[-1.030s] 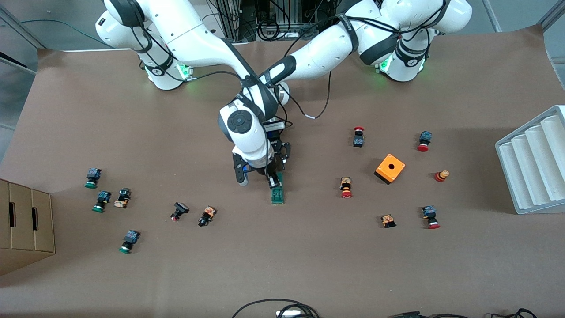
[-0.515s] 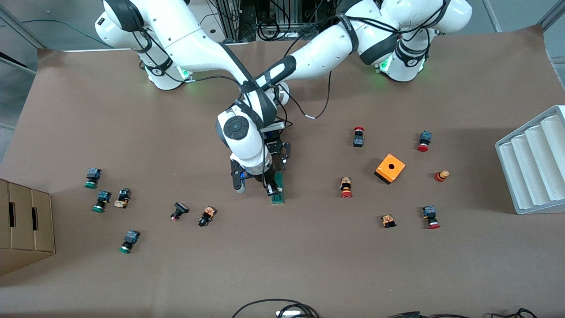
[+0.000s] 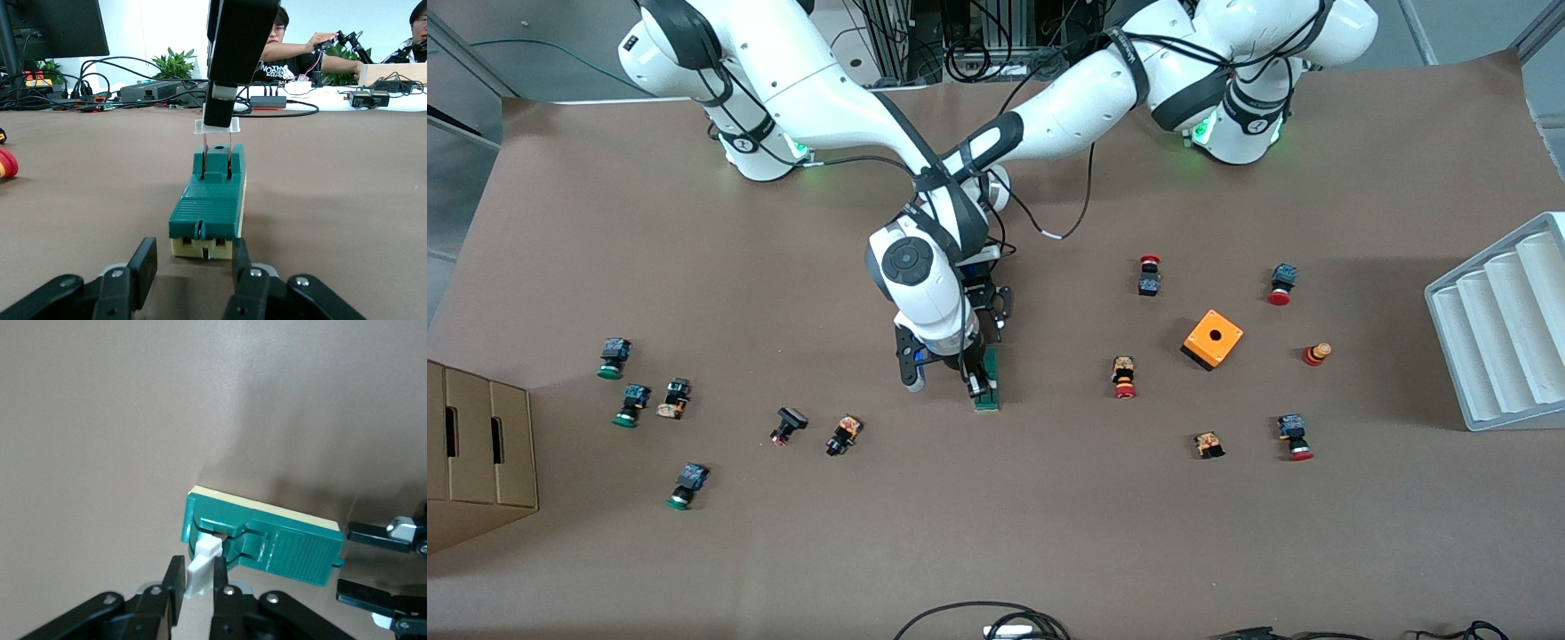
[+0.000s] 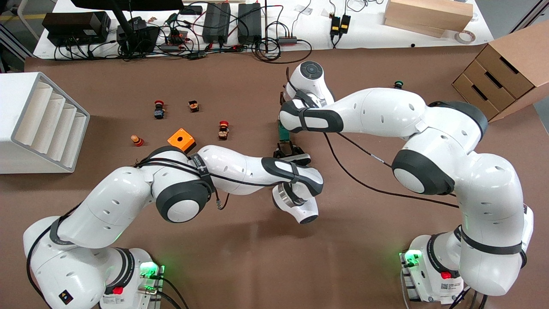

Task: Close load switch with both arms
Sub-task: 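Push the white lever across with the right gripper, left gripper holding, then open the right gripper and draw it back from the lever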

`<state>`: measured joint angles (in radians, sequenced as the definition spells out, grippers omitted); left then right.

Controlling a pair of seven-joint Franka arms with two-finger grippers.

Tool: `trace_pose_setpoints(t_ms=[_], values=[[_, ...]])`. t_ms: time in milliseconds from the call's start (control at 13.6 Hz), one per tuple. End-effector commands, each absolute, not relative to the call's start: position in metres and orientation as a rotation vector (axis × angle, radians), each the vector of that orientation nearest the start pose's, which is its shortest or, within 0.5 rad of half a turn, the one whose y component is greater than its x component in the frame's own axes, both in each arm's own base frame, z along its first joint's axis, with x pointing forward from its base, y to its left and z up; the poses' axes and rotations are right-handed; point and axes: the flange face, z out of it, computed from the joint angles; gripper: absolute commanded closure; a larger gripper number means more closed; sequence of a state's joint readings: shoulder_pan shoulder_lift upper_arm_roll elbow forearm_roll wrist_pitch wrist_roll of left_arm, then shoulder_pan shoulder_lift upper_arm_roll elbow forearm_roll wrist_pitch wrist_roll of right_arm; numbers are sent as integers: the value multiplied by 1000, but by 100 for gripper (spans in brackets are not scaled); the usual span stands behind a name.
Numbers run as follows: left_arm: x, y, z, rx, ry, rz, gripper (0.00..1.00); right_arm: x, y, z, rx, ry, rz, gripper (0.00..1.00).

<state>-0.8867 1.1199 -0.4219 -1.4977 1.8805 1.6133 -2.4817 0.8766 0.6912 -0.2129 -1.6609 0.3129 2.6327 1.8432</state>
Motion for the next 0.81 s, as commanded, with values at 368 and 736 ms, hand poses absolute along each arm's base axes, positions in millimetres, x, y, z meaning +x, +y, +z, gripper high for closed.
trace_pose_setpoints(t_ms=[368, 736], values=[[308, -590, 47, -2356, -204, -1835, 47, 582, 454, 233, -2137, 1795, -39, 78], [307, -591, 47, -2357, -203, -1836, 46, 587, 459, 227, -2127, 1795, -32, 78]])
